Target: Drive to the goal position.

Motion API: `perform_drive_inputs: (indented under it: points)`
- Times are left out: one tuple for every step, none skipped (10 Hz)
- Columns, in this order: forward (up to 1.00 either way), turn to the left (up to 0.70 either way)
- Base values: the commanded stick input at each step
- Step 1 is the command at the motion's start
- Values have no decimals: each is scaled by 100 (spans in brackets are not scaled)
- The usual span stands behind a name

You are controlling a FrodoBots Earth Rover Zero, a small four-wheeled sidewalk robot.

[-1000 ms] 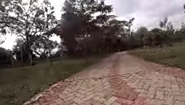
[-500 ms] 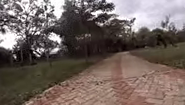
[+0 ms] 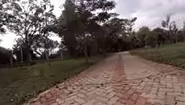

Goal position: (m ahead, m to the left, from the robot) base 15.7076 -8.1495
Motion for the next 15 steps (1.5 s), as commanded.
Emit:
perform_drive_inputs:
  points:
    - [14, 0]
    - [49, 1]
    - [70, 1]
    - [70, 1]
    - [70, 1]
    - [70, 1]
    - [70, 1]
    - [70, 1]
    - [70, 1]
    - [70, 1]
    - [70, 1]
    - [70, 1]
    - [70, 1]
    - [70, 1]
    - [70, 1]
